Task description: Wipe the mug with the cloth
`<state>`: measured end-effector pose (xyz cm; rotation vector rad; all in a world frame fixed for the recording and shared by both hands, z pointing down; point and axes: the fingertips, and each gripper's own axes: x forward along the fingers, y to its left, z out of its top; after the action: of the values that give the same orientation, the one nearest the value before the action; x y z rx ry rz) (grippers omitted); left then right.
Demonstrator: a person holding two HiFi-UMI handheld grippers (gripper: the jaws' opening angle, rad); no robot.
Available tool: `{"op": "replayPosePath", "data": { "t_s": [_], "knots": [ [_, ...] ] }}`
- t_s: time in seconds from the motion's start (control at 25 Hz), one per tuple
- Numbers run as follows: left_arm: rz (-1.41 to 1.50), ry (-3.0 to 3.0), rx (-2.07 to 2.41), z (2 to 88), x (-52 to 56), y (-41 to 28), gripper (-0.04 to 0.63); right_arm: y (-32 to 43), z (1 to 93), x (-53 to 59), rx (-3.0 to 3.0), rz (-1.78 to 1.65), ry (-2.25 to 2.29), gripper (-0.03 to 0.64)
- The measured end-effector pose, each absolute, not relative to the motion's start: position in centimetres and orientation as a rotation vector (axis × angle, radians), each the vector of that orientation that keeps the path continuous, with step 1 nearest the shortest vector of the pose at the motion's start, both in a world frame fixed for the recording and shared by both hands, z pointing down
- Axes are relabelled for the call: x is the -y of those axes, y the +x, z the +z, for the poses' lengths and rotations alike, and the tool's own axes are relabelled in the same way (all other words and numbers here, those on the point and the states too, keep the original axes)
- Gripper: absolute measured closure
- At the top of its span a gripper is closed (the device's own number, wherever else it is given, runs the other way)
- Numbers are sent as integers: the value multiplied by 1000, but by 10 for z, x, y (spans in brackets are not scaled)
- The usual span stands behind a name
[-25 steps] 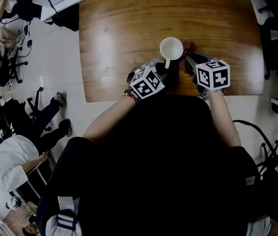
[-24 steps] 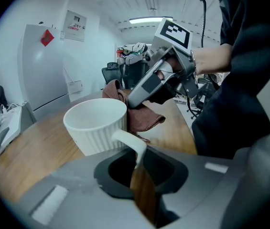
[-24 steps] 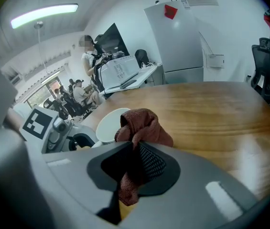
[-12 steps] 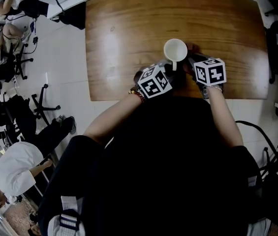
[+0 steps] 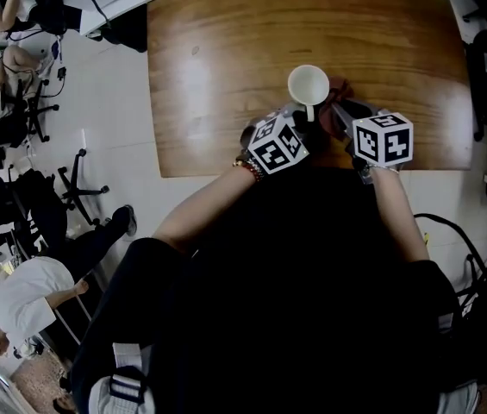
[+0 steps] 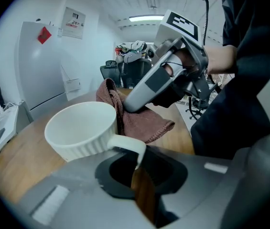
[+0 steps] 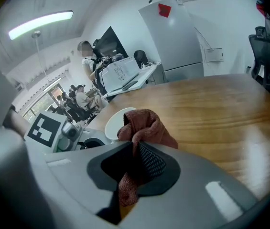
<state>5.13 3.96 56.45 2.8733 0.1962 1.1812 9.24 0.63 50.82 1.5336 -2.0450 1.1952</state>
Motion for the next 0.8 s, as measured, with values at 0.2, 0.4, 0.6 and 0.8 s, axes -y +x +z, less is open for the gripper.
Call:
{"op": "replayPosePath", "data": {
  "t_s": [0.2,0.4,0.6,0.8],
  "knots": [
    [1170,2882,-205,563,-41,54,554,81,510,-12,2038,1171,1488,578],
    [1164,2886,-215,564,-42,53,554,75,524,-14,2005,1128,1434,578],
    [1168,2888,-212,565,-42,56,555,80,541,-12,1964,1105,1400,578],
    [1154,2894,-225,564,-42,57,555,84,556,-9,1915,1075,1376,578]
  ]
}}
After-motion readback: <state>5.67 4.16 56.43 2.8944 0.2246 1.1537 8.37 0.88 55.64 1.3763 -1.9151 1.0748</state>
